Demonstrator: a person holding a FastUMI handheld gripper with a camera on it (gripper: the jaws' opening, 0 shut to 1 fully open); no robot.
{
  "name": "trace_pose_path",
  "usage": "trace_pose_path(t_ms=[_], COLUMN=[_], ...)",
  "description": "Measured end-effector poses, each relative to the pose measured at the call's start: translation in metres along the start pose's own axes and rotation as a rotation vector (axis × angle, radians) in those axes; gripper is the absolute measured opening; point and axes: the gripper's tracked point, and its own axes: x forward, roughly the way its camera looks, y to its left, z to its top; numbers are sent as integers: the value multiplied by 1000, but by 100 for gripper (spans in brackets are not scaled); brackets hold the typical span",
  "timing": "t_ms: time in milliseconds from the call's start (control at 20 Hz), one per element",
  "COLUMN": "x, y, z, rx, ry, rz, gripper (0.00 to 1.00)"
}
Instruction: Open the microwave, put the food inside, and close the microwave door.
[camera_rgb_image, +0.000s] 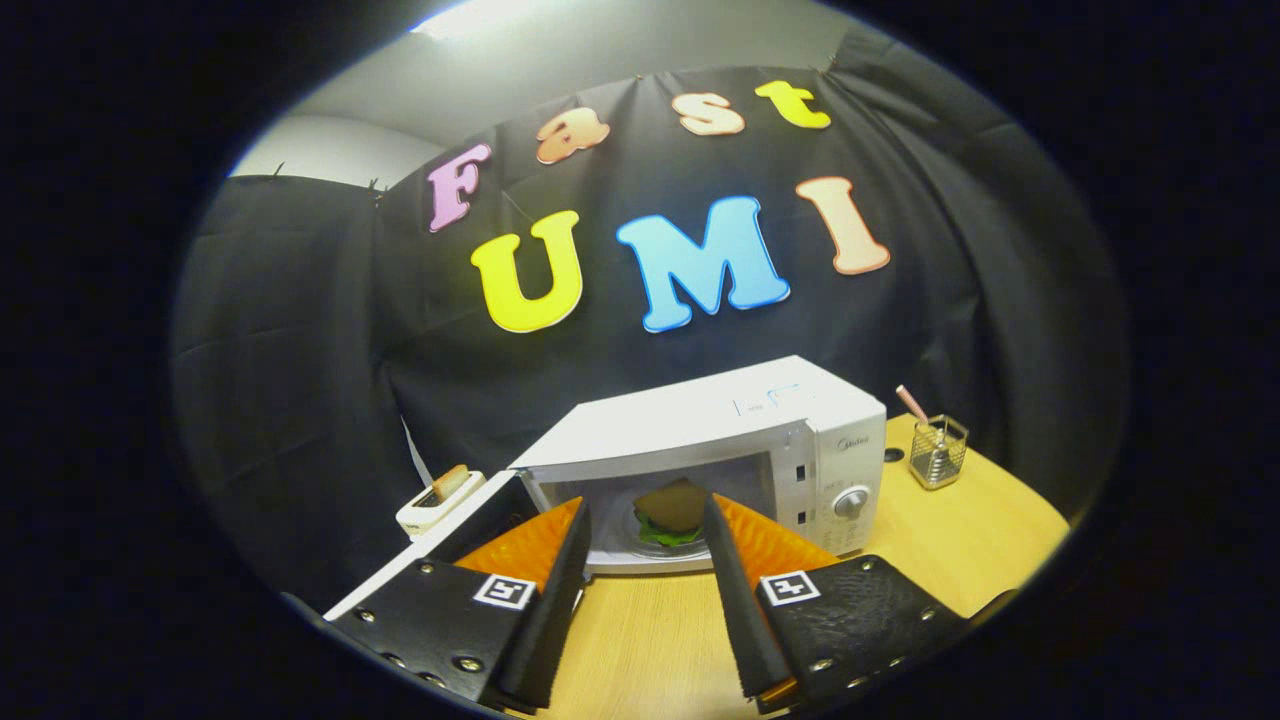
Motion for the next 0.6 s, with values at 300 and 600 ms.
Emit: trace_pose_path(t_ms=[300,600], x=[-54,-93], y=[53,155], z=[-8,-37], rx=[-81,-145], ry=[48,49], rz=[63,306], gripper=[6,1])
